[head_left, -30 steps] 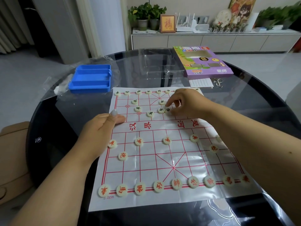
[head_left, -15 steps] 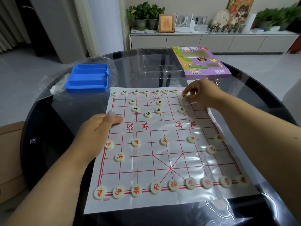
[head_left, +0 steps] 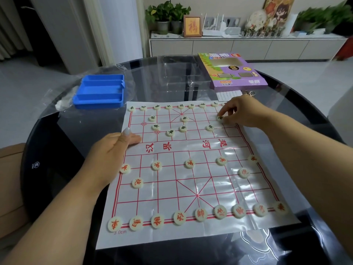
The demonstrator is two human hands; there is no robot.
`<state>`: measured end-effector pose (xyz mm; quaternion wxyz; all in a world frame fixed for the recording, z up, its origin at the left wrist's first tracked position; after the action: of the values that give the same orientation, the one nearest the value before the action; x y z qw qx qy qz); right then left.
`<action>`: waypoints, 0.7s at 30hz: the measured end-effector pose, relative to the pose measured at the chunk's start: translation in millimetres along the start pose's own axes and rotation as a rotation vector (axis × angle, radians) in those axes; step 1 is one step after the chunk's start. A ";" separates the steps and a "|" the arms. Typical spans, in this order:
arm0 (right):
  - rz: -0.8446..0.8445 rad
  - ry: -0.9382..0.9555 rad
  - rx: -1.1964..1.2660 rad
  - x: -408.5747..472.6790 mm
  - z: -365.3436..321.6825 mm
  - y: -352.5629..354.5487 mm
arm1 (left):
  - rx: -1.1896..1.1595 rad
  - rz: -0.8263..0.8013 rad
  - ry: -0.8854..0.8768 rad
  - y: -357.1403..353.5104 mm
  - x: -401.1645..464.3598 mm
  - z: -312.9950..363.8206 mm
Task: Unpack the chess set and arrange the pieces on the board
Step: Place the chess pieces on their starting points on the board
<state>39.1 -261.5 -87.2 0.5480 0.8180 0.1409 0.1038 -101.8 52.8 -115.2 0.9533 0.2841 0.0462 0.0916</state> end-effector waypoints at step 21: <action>-0.017 0.189 -0.036 26.8 -84.2 -36.2 | -0.039 -0.013 0.008 0.0 0.5 0.9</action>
<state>32.7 -166.2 -88.5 0.5477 0.7933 0.1971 0.1785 -101.2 52.4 -114.5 0.9590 0.2650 0.0501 0.0874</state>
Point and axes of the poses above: each hand's wrist, its own x-axis towards the middle knuckle, its own y-axis out of the back of the hand, z = x × y, the point moved 6 cm from there along x, towards the middle knuckle, and after that the axes turned 4 degrees about y, right-handed, at the moved point
